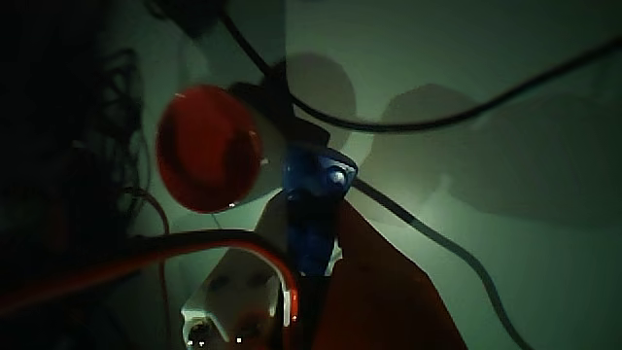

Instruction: Grab the blue brick and put it into the cup

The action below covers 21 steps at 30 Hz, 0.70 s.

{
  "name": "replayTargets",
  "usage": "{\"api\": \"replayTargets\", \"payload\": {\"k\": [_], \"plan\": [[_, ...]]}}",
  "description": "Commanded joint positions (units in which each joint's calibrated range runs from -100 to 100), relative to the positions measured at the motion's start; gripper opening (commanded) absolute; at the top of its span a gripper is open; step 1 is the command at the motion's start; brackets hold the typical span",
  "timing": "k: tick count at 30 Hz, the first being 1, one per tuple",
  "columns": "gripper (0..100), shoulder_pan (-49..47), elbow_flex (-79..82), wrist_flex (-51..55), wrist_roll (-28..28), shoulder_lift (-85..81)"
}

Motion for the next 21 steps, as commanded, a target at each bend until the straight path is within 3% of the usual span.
{"api": "replayTargets", "payload": {"k": [1,7,14,21], "plan": [[0,-1.32,-4.43,-5.34,4.97,-3.92],[0,-5.03,-4.25,-9.73,13.71,-8.31],[0,-6.43,-5.25,-34.83,25.29,2.35],[0,-9.15,-25.09,-37.67,27.83,14.82]]}}
